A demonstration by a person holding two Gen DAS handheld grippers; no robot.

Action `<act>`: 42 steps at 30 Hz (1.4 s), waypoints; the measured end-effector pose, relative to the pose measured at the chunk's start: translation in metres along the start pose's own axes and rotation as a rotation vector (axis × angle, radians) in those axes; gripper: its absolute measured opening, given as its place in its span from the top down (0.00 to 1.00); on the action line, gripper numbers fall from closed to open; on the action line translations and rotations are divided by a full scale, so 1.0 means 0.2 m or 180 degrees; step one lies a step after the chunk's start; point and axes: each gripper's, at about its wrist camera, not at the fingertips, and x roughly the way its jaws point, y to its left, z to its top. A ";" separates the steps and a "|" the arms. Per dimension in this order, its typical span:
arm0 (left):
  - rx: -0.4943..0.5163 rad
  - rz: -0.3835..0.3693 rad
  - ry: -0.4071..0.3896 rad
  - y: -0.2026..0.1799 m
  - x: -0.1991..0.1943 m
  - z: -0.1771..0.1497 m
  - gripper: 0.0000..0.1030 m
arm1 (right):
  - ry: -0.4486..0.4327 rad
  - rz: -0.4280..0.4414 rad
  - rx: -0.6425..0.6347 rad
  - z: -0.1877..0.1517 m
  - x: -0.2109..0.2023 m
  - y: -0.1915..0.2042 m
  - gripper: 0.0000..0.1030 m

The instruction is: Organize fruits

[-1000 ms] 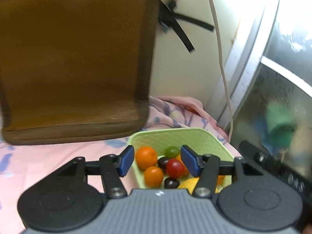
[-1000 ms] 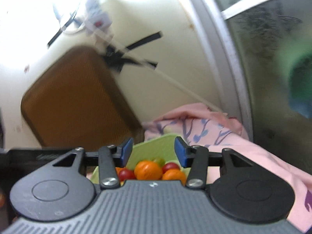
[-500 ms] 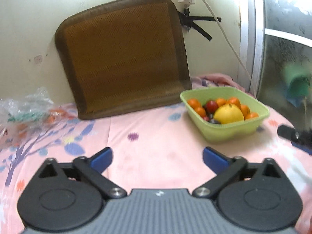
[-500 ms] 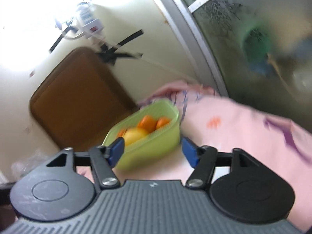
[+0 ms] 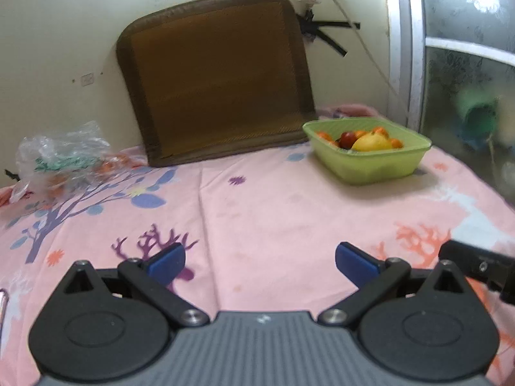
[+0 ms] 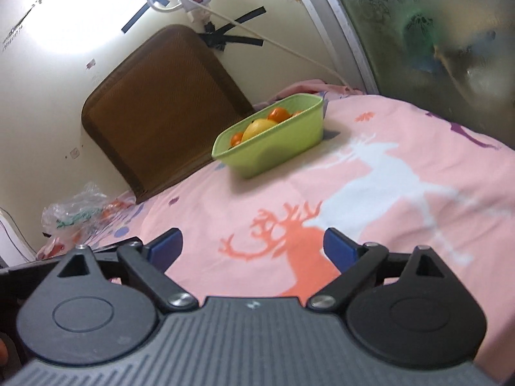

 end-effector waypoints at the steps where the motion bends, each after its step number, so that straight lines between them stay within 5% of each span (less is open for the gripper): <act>1: 0.0023 0.0049 0.0012 0.00 0.00 -0.01 0.00 | 0.0004 -0.0004 -0.0021 -0.01 0.00 0.02 0.04; 42: 0.0040 0.0105 0.0232 0.03 0.03 -0.07 0.00 | 0.0200 0.0114 -0.0100 -0.05 0.03 0.10 0.02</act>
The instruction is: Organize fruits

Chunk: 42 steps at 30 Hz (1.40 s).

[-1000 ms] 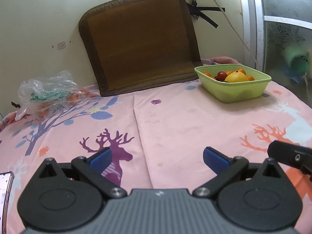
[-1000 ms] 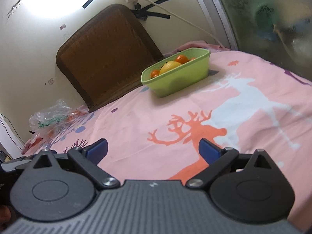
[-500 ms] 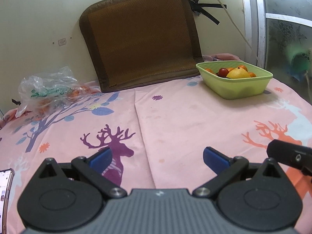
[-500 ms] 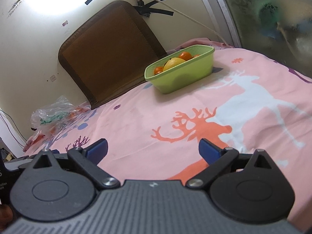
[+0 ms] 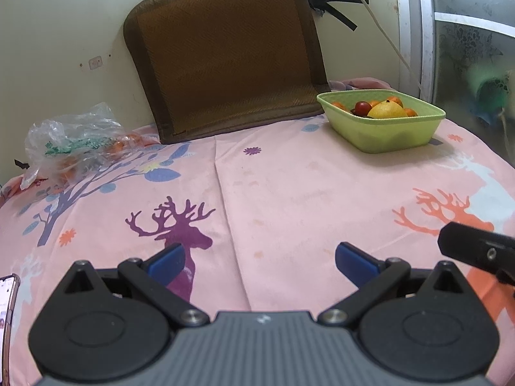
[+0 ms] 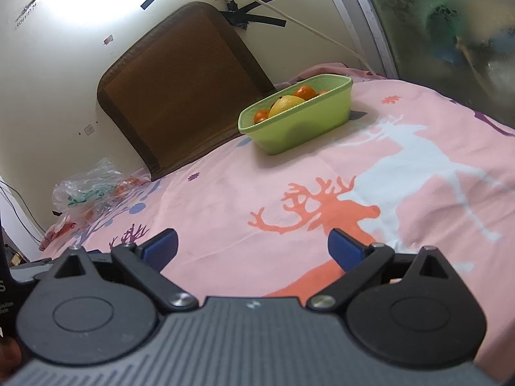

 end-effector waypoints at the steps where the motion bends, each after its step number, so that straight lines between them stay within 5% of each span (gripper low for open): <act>1: 0.0003 0.0001 0.0003 0.00 0.00 0.00 0.00 | 0.0002 0.0000 0.0005 0.00 0.00 0.00 0.02; 42: -0.0044 0.0064 -0.0067 0.05 -0.03 -0.01 0.00 | 0.0005 -0.0061 -0.0103 -0.02 0.01 0.06 0.02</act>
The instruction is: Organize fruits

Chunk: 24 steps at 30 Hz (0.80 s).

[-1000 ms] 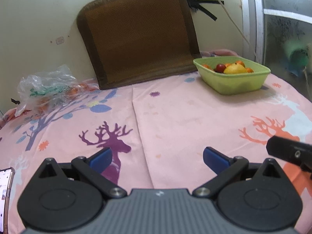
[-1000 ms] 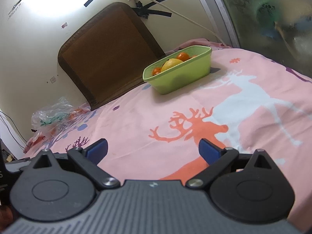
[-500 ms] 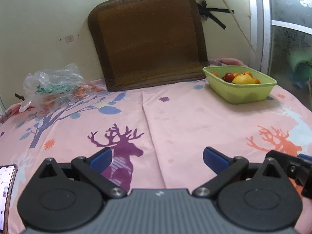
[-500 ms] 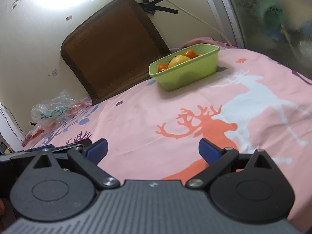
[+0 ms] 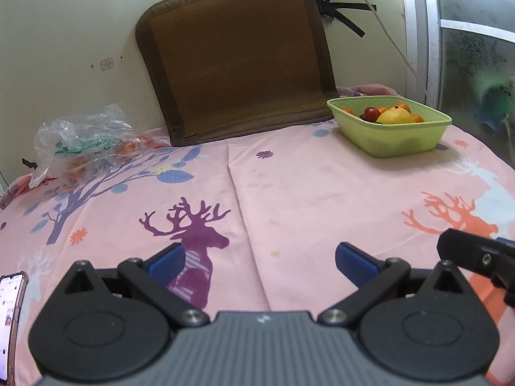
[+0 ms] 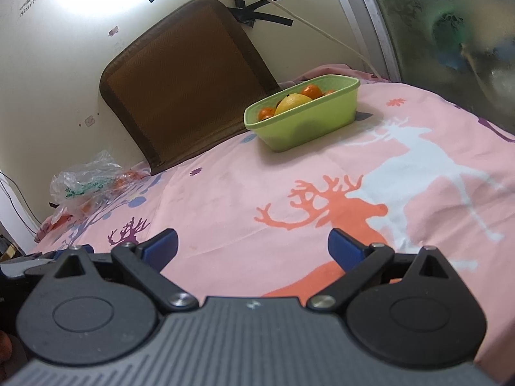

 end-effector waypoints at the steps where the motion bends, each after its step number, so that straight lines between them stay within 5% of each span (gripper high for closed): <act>1: 0.0002 0.0001 0.0003 0.00 0.00 0.00 0.00 | 0.0003 -0.0001 0.0005 0.00 0.00 0.00 0.02; 24: 0.0022 0.0018 -0.0004 0.00 0.01 0.00 0.00 | 0.0030 0.0014 -0.0012 0.00 0.01 0.00 0.02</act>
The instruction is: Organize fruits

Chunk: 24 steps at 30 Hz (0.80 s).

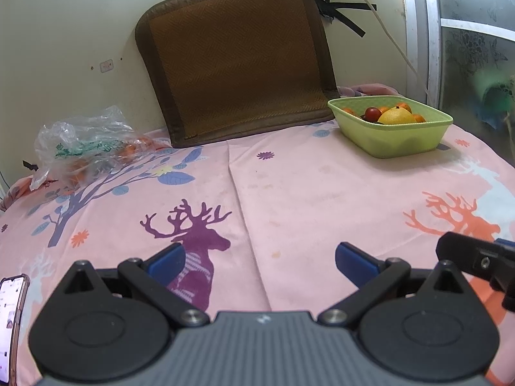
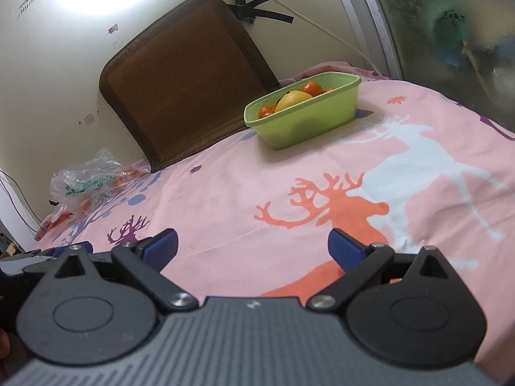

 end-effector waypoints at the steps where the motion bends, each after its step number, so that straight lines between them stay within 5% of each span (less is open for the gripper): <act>1: -0.0002 0.0002 0.0005 0.00 0.00 0.00 0.00 | -0.0001 0.0000 0.0001 0.00 0.00 0.00 0.02; 24: 0.0038 0.0049 0.0140 -0.03 0.04 -0.01 0.00 | 0.0011 0.0008 0.0023 0.00 0.00 -0.02 0.02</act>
